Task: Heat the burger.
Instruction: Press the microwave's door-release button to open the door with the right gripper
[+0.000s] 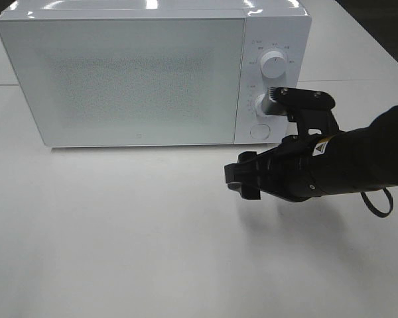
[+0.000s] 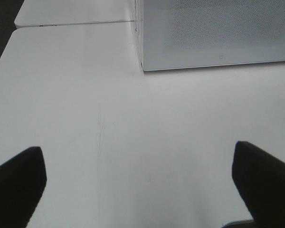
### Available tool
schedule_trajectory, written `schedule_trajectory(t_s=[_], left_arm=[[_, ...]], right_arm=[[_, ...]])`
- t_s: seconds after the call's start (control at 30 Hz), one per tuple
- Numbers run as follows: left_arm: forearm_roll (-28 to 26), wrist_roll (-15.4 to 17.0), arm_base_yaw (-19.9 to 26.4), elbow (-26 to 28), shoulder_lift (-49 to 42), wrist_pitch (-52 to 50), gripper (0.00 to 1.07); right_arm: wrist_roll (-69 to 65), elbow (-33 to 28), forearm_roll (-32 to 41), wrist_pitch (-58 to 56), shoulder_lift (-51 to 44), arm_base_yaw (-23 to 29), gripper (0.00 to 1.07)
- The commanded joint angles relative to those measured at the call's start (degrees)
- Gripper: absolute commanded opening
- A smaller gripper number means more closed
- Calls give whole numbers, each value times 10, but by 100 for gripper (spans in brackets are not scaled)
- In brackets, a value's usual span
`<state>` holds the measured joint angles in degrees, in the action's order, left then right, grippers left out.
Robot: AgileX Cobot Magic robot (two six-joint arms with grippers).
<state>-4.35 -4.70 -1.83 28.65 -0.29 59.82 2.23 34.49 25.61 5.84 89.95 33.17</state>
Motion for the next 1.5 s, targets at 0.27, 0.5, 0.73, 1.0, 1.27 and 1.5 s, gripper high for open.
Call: schedule_trajectory(t_s=[0.27, 0.5, 0.73, 1.0, 1.27, 1.5], left_arm=[[-2, 0, 2, -1, -13, -5, 100], [-2, 0, 2, -1, -13, -5, 100], [-2, 0, 2, -1, -13, -5, 100], [-2, 0, 2, -1, -13, -5, 100], [-2, 0, 2, -1, -13, -5, 100], [-2, 0, 2, -1, -13, -5, 100]], right_arm=[[17, 54, -84, -174, -40, -2, 72], [2, 61, -117, -221, -78, -2, 71], [-54, 61, -179, -299, -151, -2, 71], [-57, 61, -203, -396, -229, -2, 71], [-58, 60, -209, -462, -332, -10, 71], [-53, 22, -211, -504, -451, -131, 71]])
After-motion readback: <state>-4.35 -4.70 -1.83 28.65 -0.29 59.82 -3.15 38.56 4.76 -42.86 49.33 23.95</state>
